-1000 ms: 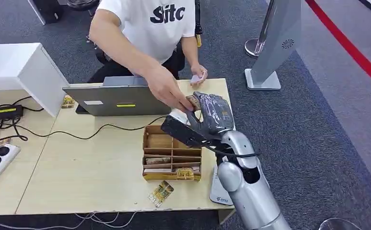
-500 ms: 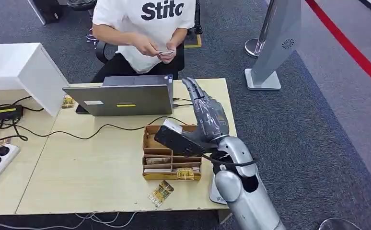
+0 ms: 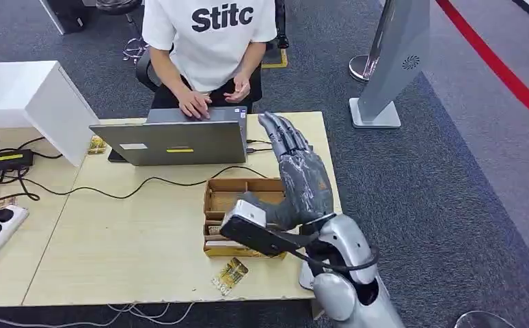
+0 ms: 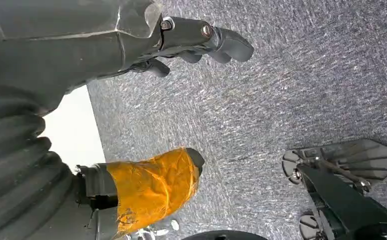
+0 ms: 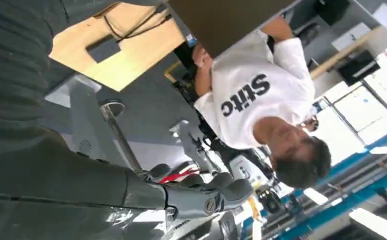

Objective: Pass the card to the sensor for recognition and then transmit it.

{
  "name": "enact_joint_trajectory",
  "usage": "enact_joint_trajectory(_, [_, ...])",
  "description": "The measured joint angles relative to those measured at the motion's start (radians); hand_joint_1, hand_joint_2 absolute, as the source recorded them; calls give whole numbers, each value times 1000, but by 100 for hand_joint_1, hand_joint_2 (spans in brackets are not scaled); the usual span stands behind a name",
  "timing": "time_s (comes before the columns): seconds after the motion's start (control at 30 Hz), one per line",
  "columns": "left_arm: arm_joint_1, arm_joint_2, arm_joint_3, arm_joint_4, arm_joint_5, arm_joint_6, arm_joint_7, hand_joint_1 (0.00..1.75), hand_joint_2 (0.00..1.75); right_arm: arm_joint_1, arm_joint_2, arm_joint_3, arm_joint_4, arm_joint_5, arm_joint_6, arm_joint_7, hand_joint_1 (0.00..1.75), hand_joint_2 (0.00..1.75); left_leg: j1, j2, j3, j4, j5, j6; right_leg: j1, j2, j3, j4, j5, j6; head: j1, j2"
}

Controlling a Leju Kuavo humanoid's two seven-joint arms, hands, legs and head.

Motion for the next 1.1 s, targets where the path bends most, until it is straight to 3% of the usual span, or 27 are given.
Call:
enact_joint_trajectory(0.13, [4,-1,4,0,19,13,-3,0,175,139,-42,-6,-116,-84,-67,-68,0,175,0,0,0,0,-2,2,0,0,0,0,-1,0,0,0])
enact_joint_trajectory(0.3, [12,-3,10,0,33,22,-6,0,175,303,-57,-68,-207,-139,-72,-160,0,175,0,2,0,0,-3,2,0,1,-1,0,-1,0,0,0])
enact_joint_trajectory(0.53, [12,-9,11,0,35,22,-11,0,175,385,-61,-105,-260,-138,-69,-173,0,175,0,1,0,0,-2,1,0,1,0,0,-1,0,0,0])
enact_joint_trajectory(0.93, [12,-10,11,0,35,22,-12,0,175,406,-62,-115,-276,-138,-69,-173,0,175,0,1,0,0,-2,2,0,1,0,0,-1,0,0,0])
enact_joint_trajectory(1.1, [14,-10,18,0,53,29,-12,0,175,469,-61,-158,-281,-249,-61,-171,0,175,0,1,0,0,-2,2,0,0,0,0,-1,0,0,0])
